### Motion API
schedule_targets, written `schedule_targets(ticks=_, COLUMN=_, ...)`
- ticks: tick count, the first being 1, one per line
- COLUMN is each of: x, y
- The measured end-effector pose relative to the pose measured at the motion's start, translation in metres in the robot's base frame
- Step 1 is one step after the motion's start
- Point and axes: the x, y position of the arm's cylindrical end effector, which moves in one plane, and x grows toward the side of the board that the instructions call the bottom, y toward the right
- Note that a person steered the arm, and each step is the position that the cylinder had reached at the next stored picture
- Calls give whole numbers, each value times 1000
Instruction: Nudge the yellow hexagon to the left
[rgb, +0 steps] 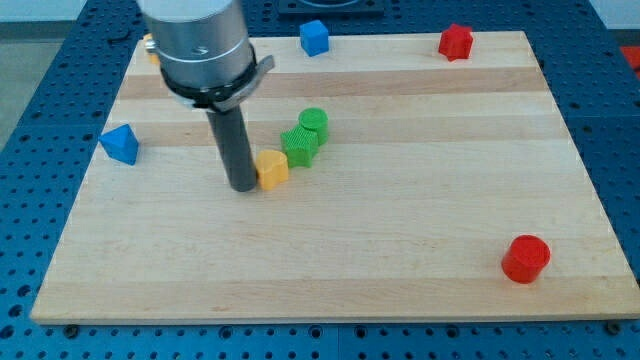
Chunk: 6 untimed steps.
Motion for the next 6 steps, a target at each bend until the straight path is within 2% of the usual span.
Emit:
schedule_targets(ticks=2, x=-5, y=24)
schedule_targets(ticks=3, x=-4, y=-18)
schedule_targets(ticks=4, x=-28, y=-62)
schedule_targets(ticks=6, x=-114, y=-75)
